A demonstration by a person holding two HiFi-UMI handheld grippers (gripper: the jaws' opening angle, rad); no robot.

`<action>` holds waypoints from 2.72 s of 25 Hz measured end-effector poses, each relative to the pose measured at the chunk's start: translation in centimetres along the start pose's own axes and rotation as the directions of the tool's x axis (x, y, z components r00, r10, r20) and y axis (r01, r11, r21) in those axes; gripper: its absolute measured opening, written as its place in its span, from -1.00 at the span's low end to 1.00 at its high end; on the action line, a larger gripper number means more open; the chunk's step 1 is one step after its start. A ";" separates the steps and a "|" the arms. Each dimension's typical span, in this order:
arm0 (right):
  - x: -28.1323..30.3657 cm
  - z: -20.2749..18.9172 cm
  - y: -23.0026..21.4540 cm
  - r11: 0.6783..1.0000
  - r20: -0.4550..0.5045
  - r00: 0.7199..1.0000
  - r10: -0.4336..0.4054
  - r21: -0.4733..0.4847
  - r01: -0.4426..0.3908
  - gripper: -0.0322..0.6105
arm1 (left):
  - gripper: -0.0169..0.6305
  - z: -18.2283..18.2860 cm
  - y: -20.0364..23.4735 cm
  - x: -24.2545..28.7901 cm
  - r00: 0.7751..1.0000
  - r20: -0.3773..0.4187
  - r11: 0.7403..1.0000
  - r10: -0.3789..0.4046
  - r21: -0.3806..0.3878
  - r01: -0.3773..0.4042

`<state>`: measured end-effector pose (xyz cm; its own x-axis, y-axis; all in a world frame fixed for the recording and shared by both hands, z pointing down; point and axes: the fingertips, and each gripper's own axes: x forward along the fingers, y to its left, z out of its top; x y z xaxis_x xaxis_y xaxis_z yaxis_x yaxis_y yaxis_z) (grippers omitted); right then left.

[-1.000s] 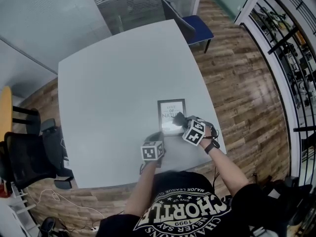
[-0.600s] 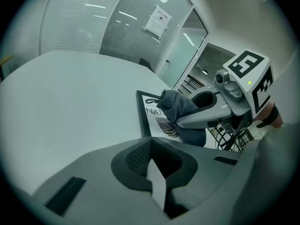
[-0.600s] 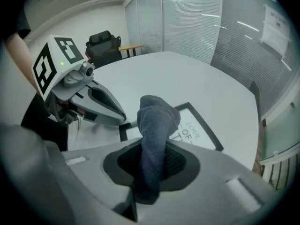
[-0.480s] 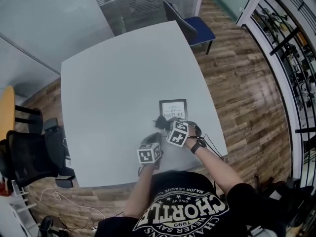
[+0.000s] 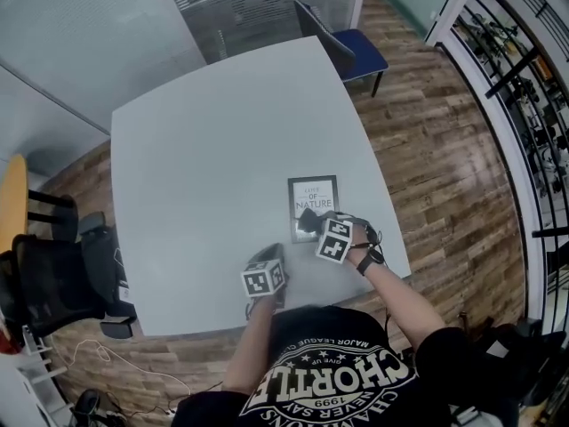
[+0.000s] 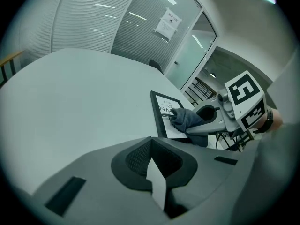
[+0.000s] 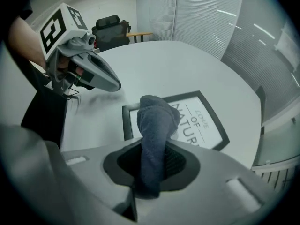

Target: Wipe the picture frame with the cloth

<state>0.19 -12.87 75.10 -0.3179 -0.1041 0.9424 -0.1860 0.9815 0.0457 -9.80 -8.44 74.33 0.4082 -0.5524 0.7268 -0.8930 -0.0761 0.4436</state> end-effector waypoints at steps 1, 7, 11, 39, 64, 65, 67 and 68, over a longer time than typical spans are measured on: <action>-0.5 -1.1 -0.3 1.000 -0.007 1.000 -0.014 0.017 0.014 -0.67 | -0.93 -0.1 -0.2 0.1 1.000 -0.004 1.000 -0.004 0.003 0.004; -1.9 -5.0 -1.4 0.981 0.023 0.998 -0.051 0.190 0.046 -0.67 | -0.93 0.3 -1.6 0.5 0.999 -0.002 0.999 -0.039 0.009 0.039; -2.3 -4.7 -1.5 0.983 0.014 0.997 -0.074 0.172 0.070 -0.67 | -0.93 0.4 -2.1 0.3 0.999 0.006 0.999 -0.042 0.014 0.042; -2.8 -5.8 1.1 0.971 0.026 0.993 -0.112 0.215 0.104 -0.67 | -0.93 -0.5 -3.3 -1.4 0.998 0.037 0.999 -0.049 0.016 0.048; -37.3 -1.0 3.3 0.639 0.529 0.370 -0.764 0.700 0.318 -0.67 | -0.93 15.3 -23.9 -23.8 0.717 0.623 0.852 -0.312 0.517 -0.078; -38.0 -1.4 3.7 0.630 0.527 0.355 -0.772 0.707 0.322 -0.67 | -0.93 15.0 -24.3 -24.2 0.709 0.631 0.850 -0.314 0.520 -0.087; -38.9 -2.2 4.3 0.617 0.523 0.337 -0.783 0.720 0.318 -0.67 | -0.93 14.2 -25.0 -24.6 0.702 0.638 0.850 -0.317 0.520 -0.089; -39.2 -2.5 4.6 0.613 0.523 0.330 -0.786 0.726 0.311 -0.67 | -0.93 13.8 -25.3 -24.7 0.702 0.638 0.850 -0.317 0.519 -0.088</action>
<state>14.16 -3.86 39.18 -0.4447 -0.8898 0.1023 -0.8878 0.4530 0.0811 0.10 -4.28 37.94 0.4487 -0.8930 0.0349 -0.8934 -0.4473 0.0412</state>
